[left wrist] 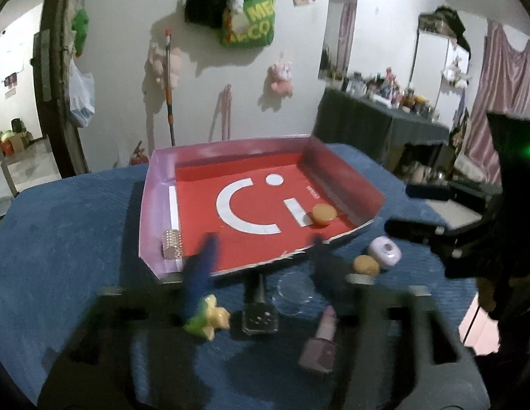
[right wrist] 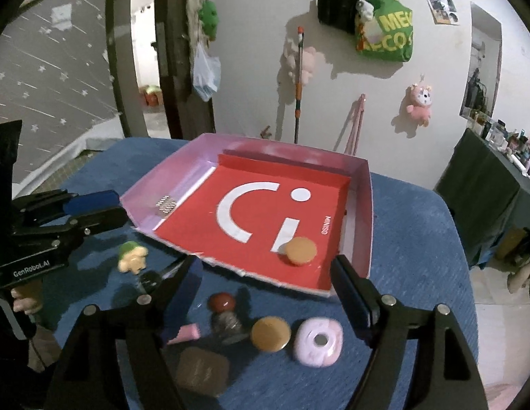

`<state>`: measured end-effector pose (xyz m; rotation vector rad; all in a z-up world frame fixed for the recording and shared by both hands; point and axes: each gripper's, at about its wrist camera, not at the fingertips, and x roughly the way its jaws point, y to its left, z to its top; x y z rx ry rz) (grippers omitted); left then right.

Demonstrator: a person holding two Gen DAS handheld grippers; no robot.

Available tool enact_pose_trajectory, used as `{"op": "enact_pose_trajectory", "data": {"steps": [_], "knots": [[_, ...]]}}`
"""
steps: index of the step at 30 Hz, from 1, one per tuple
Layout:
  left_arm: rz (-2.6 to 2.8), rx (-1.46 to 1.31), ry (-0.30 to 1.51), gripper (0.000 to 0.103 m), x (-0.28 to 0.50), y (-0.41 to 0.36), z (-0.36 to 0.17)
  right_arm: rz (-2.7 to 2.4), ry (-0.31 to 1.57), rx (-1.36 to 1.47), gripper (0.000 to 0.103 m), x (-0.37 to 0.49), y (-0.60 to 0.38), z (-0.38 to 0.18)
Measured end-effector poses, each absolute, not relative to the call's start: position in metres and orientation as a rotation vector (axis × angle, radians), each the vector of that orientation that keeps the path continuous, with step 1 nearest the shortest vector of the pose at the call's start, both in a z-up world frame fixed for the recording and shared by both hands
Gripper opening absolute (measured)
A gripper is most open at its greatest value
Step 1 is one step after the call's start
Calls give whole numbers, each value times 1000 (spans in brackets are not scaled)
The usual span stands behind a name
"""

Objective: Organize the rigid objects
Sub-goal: 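Open the right gripper to drop the sponge while the left lowers and releases the cylinder, then withdraw both grippers from the box back over the table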

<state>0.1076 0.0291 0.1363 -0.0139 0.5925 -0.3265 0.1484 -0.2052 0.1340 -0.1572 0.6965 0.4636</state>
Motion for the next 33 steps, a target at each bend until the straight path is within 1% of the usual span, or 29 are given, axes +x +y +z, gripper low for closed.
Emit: {"op": "enact_pose_trajectory", "data": {"steps": [1,6,7,8,10,12,14,15,19,28,33], "knots": [[-327,-23,570,70,101,30,137,463,693,-155,83,146,-206,132],[-305,-41,525,72,73,31,134,462,680,-134,84,122,-209,123],[-305,-46,516,76,68,31,133,464,677,-125,86,116,-211,121],[-304,-50,505,78,62,31,131,466,675,-115,91,112,-212,118],[-301,-48,485,85,53,30,126,463,665,-99,95,100,-215,113],[-292,-41,475,88,47,28,120,465,658,-87,97,91,-217,107],[-283,-28,468,88,39,25,113,468,657,-67,102,84,-218,100],[-280,-21,467,89,36,24,110,468,656,-59,103,81,-218,97],[-272,3,479,93,28,18,95,448,657,-47,103,73,-219,81],[-285,2,594,93,33,15,61,426,728,-43,103,74,-216,41],[-307,11,651,93,39,11,50,424,747,-50,103,75,-213,31]]}}
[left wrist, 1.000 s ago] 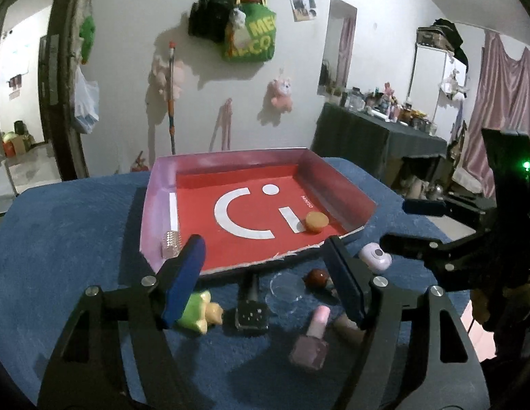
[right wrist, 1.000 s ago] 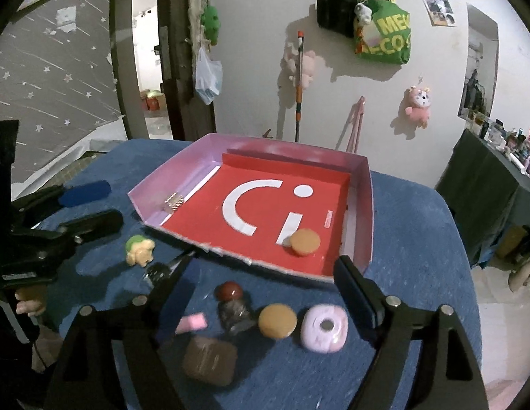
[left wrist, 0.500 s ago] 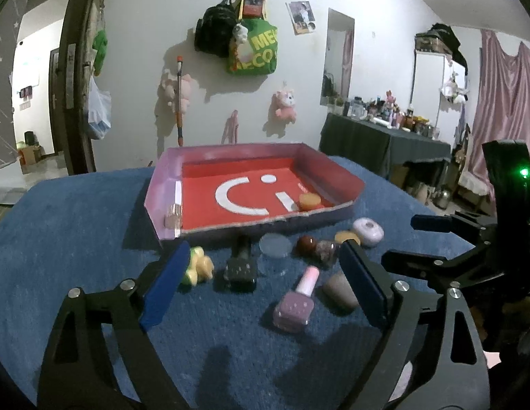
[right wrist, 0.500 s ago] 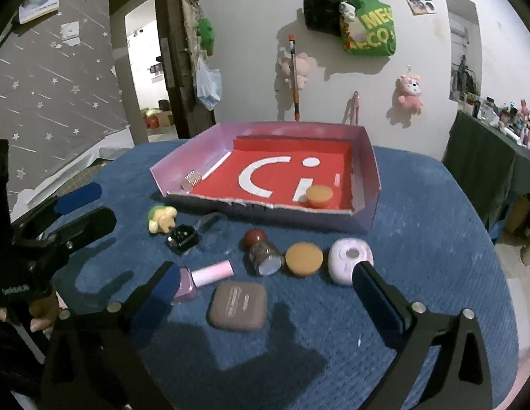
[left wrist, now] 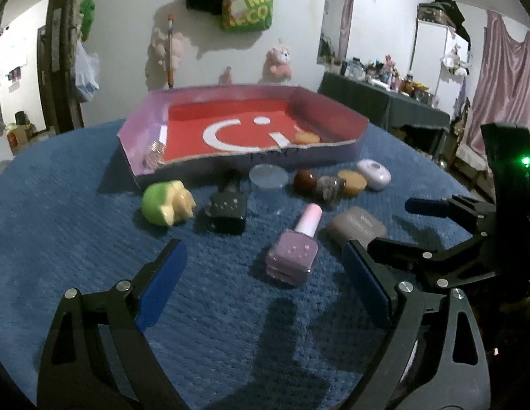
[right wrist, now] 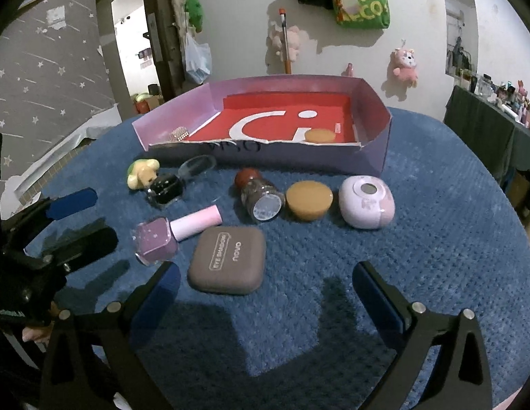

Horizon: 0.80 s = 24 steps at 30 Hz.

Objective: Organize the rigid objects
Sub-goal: 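Withdraw both grippers from the box back over the table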

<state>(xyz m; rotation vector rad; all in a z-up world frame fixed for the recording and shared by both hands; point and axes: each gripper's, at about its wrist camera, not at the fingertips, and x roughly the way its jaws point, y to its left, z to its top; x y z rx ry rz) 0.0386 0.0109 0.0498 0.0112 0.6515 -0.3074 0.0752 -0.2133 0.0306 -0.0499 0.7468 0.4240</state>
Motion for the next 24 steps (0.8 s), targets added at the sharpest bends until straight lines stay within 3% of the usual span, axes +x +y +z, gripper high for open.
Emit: {"op": "enact_pose_trajectory", "data": {"steps": [19,24], "knots": [[-356,108,743,93,58,2,41,443,780,-102,103,80,-202,21],[-376,151,759,93,67,-2,42,460,795,-106,98,85,-200,20]]}}
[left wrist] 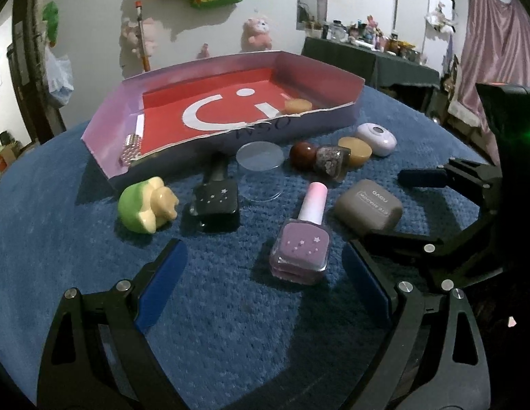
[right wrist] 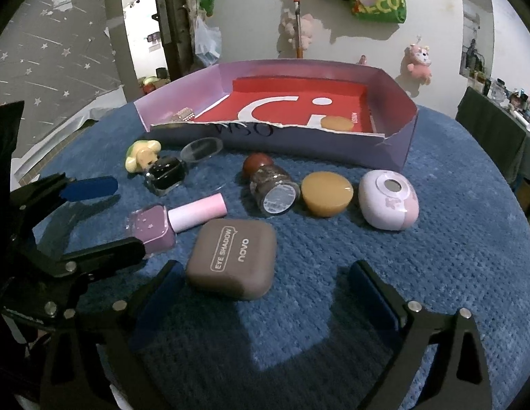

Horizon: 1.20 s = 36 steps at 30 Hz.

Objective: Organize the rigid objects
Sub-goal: 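Withdraw both grippers from the box back over the table, then grasp the lilac nail polish bottle with the left gripper while the right grasps the grey eye shadow compact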

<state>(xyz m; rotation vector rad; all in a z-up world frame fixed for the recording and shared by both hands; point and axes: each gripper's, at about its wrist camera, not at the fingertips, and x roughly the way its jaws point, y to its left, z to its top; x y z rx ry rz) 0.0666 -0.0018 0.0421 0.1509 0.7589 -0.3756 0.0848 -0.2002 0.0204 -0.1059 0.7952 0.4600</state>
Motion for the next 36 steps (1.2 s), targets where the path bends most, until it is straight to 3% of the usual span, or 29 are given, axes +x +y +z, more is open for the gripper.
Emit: {"op": "enact_pose_trajectory", "data": {"steps": [3,7,13,16,18,19,36], "knots": [[-396,168,763,91,70,-3,43,465,795,-113,96,87,-199,21],[-445,179,788,77,75,-8,42,479,802,-122,89,90,-196,22],[-482,175,820,65,81,-12,40,481,798,-151,81,94,-191,23],[-496,175,837,48,84,-16,37,485,795,-156,75,96,-190,23],[-502,170,840,43,84,-19,35,489,788,-165,71,96,-188,24],[-502,176,833,34,83,-21,35,499,784,-164,64,95,-188,24],[-440,162,780,34,73,-21,46,520,734,-121,63,86,-200,33]]}}
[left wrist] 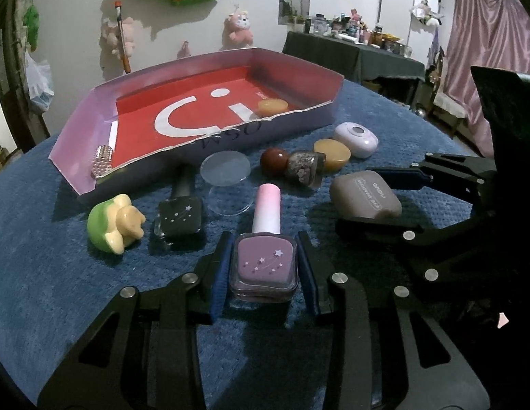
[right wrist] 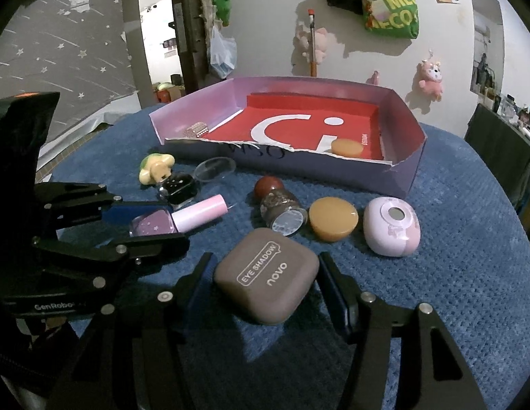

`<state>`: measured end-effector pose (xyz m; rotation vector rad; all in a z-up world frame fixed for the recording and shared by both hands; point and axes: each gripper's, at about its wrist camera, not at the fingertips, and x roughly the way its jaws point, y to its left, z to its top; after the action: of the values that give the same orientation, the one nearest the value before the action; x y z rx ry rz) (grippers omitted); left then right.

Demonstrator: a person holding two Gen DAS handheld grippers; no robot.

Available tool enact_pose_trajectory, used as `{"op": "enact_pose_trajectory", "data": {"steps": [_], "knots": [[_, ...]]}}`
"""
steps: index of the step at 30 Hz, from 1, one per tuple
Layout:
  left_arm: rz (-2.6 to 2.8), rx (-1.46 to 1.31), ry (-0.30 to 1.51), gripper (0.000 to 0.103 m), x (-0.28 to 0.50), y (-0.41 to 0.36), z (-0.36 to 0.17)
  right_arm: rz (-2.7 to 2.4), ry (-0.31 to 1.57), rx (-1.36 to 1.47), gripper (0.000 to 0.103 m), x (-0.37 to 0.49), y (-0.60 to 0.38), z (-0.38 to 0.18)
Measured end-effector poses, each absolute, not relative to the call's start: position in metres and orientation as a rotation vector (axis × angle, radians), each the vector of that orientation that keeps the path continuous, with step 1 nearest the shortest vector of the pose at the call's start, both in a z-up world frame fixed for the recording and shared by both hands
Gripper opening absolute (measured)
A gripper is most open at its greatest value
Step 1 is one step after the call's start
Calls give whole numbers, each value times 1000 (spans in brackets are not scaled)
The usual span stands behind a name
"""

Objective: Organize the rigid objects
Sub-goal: 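Grasp the lilac nail polish bottle with the left gripper while the right grasps the grey eye shadow compact, then carry the nail polish and eye shadow compact into the box with both grippers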

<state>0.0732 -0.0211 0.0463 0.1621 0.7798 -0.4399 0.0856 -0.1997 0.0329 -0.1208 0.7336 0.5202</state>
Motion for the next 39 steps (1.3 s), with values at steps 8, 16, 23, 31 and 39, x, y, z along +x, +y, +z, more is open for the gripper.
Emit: {"op": "enact_pose_trajectory", "data": {"steps": [8,16,23,31,39], "knots": [[-439,158,770,34,71,-20,50,521,733,-122,63,83,-201,33],[-433,157,755,34,70,-17,56,524,723,-121,63,83,-202,37],[-431,139,742,34,70,-13,63,526,722,-125,63,83,-200,41],[-409,116,705,34,90,3,87,535,696,-127,63,98,-197,62],[-387,118,725,34,142,15,105,593,700,-139,63,153,-182,86]]}}
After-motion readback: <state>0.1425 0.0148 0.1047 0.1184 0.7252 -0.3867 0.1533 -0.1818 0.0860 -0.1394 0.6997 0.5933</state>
